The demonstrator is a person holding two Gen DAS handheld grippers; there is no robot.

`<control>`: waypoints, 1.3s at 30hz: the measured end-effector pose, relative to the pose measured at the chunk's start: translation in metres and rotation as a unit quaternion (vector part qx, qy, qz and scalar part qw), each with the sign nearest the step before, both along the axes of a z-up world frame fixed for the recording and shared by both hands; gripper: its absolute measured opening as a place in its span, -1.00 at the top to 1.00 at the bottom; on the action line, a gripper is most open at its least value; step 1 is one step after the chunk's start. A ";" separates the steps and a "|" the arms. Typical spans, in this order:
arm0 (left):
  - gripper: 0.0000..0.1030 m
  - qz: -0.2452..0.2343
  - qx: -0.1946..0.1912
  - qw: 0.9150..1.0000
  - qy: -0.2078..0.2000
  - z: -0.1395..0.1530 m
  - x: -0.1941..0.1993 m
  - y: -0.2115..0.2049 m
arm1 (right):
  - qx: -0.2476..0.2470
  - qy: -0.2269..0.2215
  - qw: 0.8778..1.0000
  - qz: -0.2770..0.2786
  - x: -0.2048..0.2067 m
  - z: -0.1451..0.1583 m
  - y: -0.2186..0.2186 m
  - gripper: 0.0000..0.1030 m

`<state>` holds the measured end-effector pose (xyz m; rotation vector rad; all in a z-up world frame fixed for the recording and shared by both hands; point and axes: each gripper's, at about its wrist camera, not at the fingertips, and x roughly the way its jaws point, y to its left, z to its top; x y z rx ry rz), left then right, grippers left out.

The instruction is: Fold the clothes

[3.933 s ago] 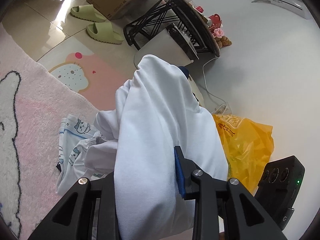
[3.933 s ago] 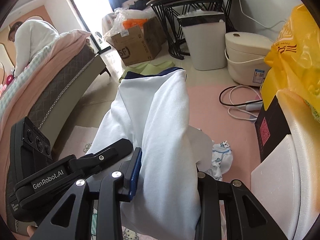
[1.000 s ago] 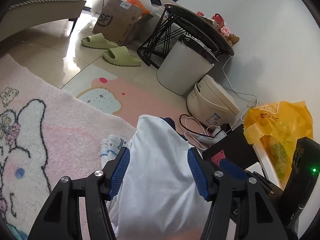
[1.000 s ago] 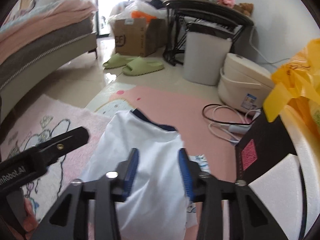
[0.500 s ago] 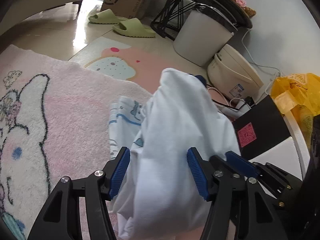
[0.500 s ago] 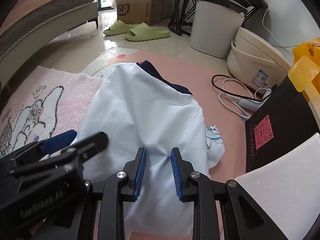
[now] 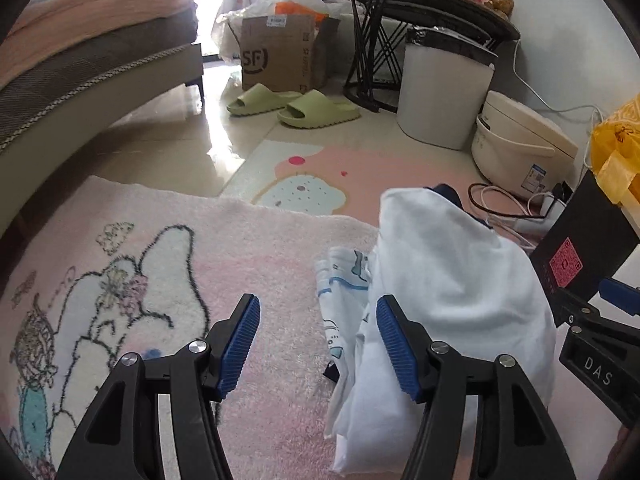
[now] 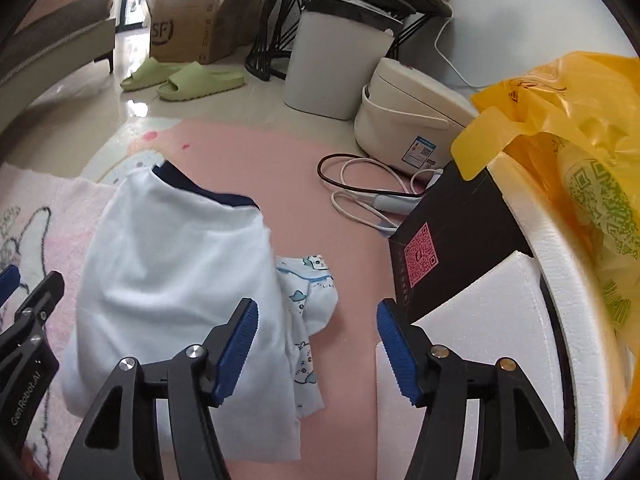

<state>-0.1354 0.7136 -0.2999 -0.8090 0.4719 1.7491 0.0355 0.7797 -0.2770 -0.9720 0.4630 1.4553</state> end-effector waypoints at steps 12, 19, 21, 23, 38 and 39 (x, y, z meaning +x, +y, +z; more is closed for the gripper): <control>-0.17 0.073 -0.058 0.994 -0.059 0.020 -0.037 -0.067 | -0.058 0.049 0.996 0.055 -0.040 0.007 -0.048 -0.79; -0.17 0.072 -0.087 0.993 -0.030 0.040 -0.039 -0.129 | -0.086 0.085 0.984 0.130 -0.068 0.022 -0.100 -1.00; -0.18 0.080 -0.092 0.992 -0.019 0.047 -0.041 -0.148 | -0.088 0.091 0.981 0.146 -0.072 0.027 -0.115 -1.00; -0.19 0.083 -0.100 0.991 -0.013 0.052 -0.042 -0.164 | -0.093 0.099 0.977 0.165 -0.074 0.032 -0.129 -1.00; -0.51 0.096 -0.159 0.981 0.055 0.069 0.005 -0.271 | -0.074 0.066 0.956 0.275 -0.083 0.089 -0.216 -1.00; -0.51 0.106 -0.158 0.981 0.043 0.070 0.005 -0.280 | -0.072 0.061 0.955 0.280 -0.085 0.093 -0.223 -1.00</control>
